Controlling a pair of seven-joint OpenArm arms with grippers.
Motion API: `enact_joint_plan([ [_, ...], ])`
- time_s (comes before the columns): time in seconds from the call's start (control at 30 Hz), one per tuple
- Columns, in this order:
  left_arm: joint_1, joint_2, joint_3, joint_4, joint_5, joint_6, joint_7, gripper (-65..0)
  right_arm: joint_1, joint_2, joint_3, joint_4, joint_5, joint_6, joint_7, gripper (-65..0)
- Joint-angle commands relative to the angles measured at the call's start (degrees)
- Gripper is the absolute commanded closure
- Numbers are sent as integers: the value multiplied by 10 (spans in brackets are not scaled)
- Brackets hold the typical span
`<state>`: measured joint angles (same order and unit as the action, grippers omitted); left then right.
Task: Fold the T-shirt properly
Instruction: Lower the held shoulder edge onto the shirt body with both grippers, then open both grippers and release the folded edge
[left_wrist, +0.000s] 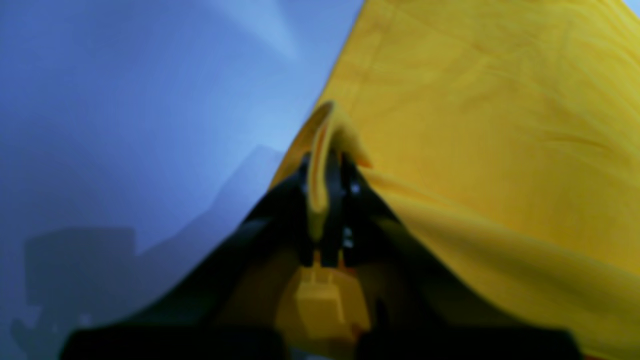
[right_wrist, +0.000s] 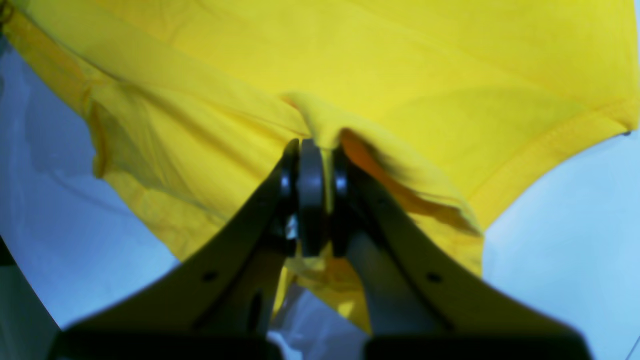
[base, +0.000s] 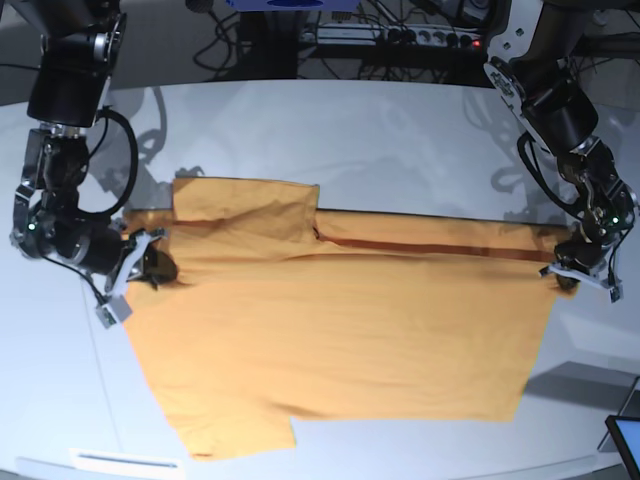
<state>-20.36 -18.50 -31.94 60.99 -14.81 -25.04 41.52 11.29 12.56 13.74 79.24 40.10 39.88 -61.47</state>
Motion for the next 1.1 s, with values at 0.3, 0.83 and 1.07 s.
enact_joint_plan([
  [0.3, -19, -15, 42, 10, -4, 3, -17, 0, 22, 9, 2, -7, 7, 1, 24, -4],
  [0.83, -15, -27, 47, 10, -4, 3, -17, -287, 21, 9, 6, -11, 7, 1, 25, -222],
  [1.07, -14, -47, 47, 16, -9, 3, -15, -568, 22, 10, 6, -7, 7, 1, 25, -367],
])
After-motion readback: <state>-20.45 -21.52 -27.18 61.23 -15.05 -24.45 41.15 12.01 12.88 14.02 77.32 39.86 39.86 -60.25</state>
